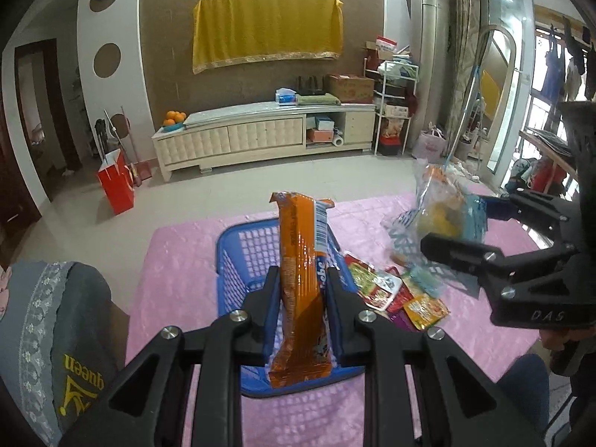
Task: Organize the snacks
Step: 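Carry both snacks over the blue basket and open both grippers to drop them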
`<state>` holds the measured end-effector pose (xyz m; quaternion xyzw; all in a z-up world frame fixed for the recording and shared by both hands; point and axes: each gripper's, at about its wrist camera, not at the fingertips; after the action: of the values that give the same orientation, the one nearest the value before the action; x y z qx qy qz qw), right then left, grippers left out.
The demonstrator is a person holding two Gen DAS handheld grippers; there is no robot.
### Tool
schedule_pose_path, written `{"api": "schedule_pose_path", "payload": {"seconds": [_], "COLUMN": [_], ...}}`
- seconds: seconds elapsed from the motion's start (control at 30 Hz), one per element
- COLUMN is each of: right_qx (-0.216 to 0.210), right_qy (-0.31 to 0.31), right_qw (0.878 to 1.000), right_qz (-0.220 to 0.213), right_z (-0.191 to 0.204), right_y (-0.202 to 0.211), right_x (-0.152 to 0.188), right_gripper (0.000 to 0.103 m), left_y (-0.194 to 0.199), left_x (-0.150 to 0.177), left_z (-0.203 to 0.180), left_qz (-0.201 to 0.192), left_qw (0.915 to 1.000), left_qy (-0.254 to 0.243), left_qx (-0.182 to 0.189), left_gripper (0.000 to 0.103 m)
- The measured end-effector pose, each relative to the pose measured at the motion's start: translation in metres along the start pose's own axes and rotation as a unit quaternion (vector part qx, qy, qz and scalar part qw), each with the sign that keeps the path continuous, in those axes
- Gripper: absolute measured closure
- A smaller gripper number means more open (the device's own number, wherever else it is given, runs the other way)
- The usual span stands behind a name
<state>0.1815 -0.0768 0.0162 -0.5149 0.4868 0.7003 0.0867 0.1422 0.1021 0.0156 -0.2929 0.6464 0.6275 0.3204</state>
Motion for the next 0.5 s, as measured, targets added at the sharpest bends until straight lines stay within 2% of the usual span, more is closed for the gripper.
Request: {"api": "schedule_pose_path", "payload": {"seconds": [0.2,0.5], "right_qx": [-0.019,-0.026], "right_qy": [-0.002,0.017], "right_qw": [1.0,0.998], "right_qz": [0.016,0.058], "right_z": [0.009,0.014], "right_y": [-0.026,-0.08], "right_x": [-0.011,-0.016], "right_gripper": [0.028,0.028], "left_y": [-0.009,-0.058], "left_x": [-0.012,-0.015], "left_z": [0.019,0.05], "left_qz": [0.0,0.044], "left_qw": [1.0,0.9985], "left_qy": [0.0,0.031], "left_qx": [0.0,0.014], "left_gripper": [0.082,0.082]}}
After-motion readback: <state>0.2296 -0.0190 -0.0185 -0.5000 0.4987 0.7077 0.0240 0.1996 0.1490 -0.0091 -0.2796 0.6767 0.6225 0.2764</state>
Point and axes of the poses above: each gripper's, at about its wrist camera, not at the fingertips, and y roughly against the way its jaws point, z to its left, x to its underside, and after that the axes turned 2 degrees about x, right-handed
